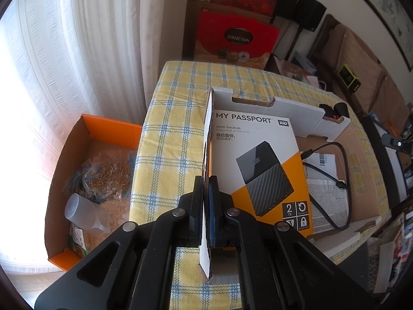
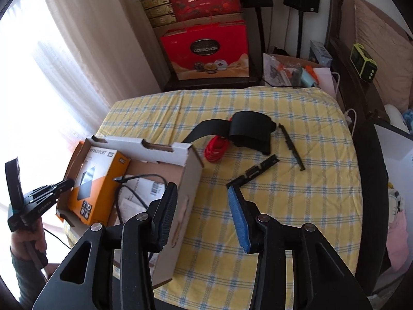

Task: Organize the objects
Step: 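Move the right gripper to the black plastic bracket and grasp it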

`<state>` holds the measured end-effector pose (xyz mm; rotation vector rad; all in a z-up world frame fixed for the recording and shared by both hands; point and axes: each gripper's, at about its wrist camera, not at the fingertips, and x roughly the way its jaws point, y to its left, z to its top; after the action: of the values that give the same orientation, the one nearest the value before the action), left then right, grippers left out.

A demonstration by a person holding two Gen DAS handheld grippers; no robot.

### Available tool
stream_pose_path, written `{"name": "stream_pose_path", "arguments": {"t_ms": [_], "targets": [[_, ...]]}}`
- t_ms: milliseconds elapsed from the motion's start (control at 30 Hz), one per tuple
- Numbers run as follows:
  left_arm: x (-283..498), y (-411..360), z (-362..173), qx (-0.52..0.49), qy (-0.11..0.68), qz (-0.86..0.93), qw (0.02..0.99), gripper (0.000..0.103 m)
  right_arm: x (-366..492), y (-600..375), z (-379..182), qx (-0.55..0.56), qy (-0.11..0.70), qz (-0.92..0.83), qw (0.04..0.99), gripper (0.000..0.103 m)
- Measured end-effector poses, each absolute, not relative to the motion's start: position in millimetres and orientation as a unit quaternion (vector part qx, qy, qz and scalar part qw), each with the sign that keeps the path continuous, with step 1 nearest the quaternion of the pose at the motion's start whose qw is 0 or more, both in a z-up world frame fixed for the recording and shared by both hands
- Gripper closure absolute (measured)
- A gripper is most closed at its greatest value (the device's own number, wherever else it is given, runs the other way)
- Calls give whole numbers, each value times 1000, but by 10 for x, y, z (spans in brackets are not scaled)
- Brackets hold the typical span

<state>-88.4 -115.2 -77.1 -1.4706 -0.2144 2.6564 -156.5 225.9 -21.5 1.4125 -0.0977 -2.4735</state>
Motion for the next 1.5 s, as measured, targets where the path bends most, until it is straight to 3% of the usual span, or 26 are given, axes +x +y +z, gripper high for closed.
{"name": "stream_pose_path", "arguments": {"t_ms": [567, 967, 1167, 1333, 1500], "targets": [[-888, -1159, -777, -482, -71, 872, 50, 100, -2107, 2716, -884, 544, -124, -827, 68, 61], [-892, -1166, -768, -482, -73, 872, 51, 100, -2282, 2474, -1019, 542, -92, -834, 47, 61], [-892, -1163, -764, -481, -75, 872, 51, 100, -2297, 2395, -1040, 535, -49, -843, 33, 79], [-897, -1160, -766, -480, -76, 872, 50, 100, -2258, 2463, -1032, 536, -62, -841, 43, 90], [-892, -1157, -768, -480, -75, 873, 50, 100, -2158, 2510, -993, 537, -61, -839, 59, 92]]}}
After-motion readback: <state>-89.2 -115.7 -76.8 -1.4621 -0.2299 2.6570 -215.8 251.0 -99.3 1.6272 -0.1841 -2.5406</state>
